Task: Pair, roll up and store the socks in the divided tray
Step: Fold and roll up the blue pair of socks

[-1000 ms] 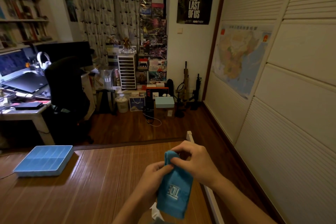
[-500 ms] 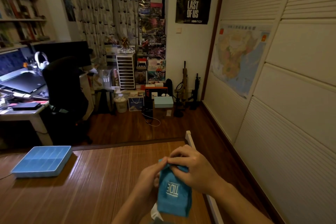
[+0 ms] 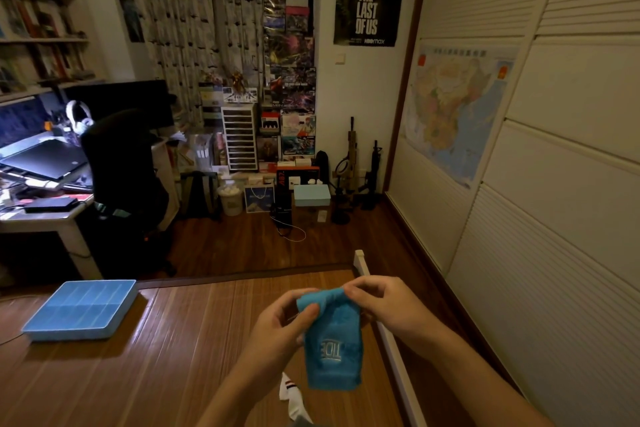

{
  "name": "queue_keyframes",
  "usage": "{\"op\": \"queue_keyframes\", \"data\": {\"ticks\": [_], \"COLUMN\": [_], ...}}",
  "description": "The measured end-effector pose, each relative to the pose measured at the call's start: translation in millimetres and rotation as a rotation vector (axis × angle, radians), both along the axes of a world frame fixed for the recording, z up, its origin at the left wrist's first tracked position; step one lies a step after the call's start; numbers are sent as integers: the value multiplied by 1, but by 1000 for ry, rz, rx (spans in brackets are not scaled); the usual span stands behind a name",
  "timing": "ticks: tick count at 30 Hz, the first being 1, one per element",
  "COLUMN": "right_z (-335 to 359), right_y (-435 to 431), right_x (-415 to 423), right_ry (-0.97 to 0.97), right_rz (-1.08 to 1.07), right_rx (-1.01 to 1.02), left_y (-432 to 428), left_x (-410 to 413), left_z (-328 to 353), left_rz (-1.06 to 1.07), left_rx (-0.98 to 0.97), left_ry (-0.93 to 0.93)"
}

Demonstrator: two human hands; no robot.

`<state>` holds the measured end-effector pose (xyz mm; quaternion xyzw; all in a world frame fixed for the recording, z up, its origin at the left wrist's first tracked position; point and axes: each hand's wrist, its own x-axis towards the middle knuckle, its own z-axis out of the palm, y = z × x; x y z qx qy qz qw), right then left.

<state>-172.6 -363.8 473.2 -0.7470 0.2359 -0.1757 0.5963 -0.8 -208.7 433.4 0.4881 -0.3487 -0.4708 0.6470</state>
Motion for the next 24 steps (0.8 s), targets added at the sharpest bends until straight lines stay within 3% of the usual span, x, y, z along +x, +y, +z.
{"op": "queue_keyframes", "data": {"ticks": [3, 8, 14, 19, 24], "right_z": [0, -1, 3, 10, 5], "right_y": [-2, 2, -5, -9, -8], "right_x": [-3, 0, -4, -8, -7], "right_ry": [-3, 15, 121, 109, 161], "right_rz": [23, 71, 210, 263, 254], "right_rx": [-117, -285, -171, -259, -228], "left_y": [0, -7, -13, -14, -14], "left_x": [14, 25, 27, 29, 33], "left_z": [3, 15, 11, 6, 6], "left_rz": [-127, -311, -306, -354, -341], "left_rx": [26, 124, 135, 131, 125], "left_ry": [-308, -534, -456, -414, -549]}}
